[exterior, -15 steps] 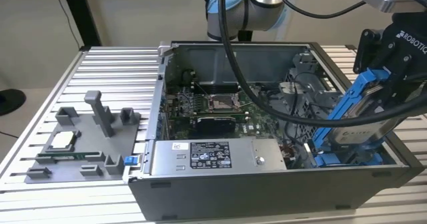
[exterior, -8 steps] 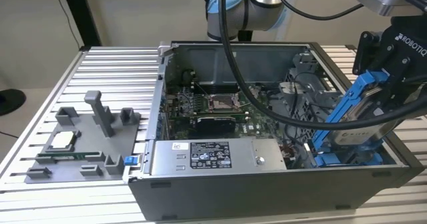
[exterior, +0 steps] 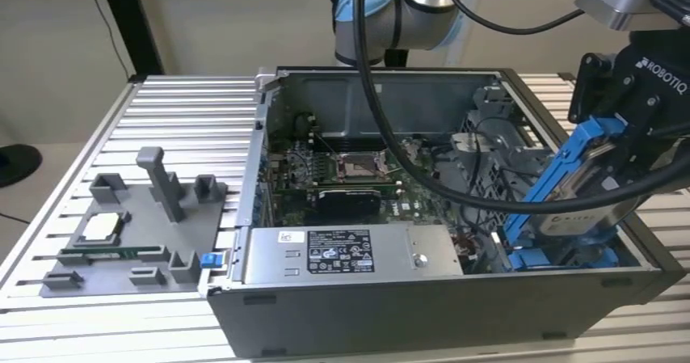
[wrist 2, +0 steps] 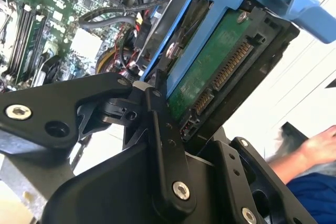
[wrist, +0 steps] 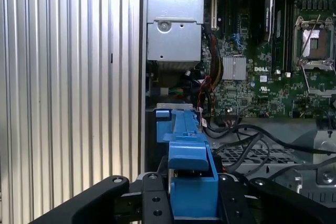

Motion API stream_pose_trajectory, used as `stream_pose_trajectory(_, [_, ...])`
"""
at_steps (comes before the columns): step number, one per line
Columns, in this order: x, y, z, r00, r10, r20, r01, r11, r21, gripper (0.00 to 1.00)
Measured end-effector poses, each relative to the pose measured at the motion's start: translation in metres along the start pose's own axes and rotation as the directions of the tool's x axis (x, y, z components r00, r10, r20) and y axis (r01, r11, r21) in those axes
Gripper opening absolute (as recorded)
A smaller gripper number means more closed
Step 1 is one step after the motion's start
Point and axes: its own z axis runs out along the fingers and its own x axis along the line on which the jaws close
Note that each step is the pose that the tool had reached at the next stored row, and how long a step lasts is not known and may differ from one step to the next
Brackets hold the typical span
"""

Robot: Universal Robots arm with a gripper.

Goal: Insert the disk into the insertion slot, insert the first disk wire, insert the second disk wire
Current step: 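Insert the disk into the insertion slot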

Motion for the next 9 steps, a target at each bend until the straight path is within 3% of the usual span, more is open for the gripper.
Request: stream_pose_trajectory(9, [-0.0034, -0.0002, 0.0035, 1.0000, 0.000, 0.0059, 0.000, 1.0000, -0.0001, 0.00])
